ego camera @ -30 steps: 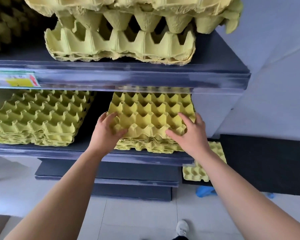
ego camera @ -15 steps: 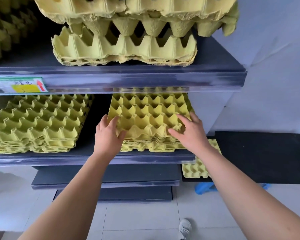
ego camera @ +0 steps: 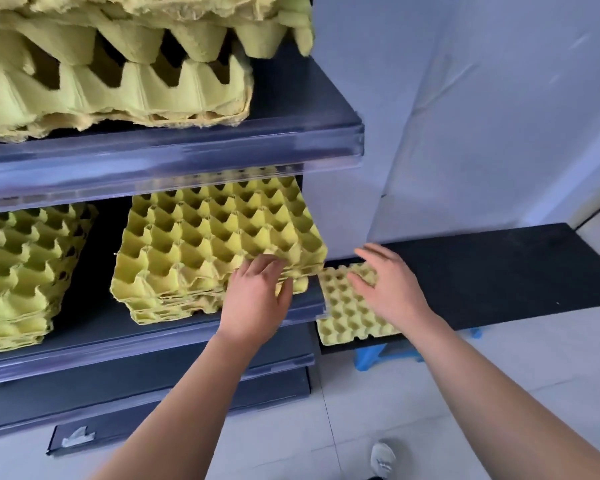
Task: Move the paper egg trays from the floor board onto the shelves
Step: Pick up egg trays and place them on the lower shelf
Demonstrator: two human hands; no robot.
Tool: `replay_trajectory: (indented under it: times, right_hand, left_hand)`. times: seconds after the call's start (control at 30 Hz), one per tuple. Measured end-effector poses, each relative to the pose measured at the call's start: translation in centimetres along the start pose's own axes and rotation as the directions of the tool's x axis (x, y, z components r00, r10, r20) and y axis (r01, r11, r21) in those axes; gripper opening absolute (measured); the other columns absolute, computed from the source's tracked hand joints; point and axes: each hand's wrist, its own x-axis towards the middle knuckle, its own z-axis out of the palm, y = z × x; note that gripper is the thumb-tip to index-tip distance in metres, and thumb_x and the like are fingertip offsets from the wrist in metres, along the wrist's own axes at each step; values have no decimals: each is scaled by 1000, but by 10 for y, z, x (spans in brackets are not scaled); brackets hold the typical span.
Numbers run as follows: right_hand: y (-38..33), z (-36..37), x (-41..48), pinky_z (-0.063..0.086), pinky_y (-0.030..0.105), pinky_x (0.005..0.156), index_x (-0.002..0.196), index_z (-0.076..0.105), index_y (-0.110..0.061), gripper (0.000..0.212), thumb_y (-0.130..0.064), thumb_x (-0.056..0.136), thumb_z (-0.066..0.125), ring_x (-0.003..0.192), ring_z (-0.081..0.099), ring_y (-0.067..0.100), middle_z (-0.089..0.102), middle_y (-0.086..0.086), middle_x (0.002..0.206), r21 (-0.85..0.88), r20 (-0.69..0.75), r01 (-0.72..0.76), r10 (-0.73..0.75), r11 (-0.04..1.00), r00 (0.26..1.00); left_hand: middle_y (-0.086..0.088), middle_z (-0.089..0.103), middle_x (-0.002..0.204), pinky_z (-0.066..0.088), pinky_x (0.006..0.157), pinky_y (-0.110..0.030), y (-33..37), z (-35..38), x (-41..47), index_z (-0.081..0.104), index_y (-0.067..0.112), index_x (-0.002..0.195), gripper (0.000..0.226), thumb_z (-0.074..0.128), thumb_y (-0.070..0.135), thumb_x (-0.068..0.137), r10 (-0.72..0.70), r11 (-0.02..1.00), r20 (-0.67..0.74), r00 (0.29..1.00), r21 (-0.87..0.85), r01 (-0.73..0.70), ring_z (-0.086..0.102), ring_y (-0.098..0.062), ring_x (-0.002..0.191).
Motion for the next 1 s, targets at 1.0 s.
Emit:
replay_trajectory:
  times: [1.0]
  right_hand:
    - [367,143,81,39,30,92,129,54,-13,48,-28,85,66,118,50,27,55,9,126,-69,416,-87,108,994,903]
  left_hand:
    - [0,44,139,37,99,-35,39,389,45,42,24,139,52,56,33,90,-523,848,582,623,282,448,42,-23,123]
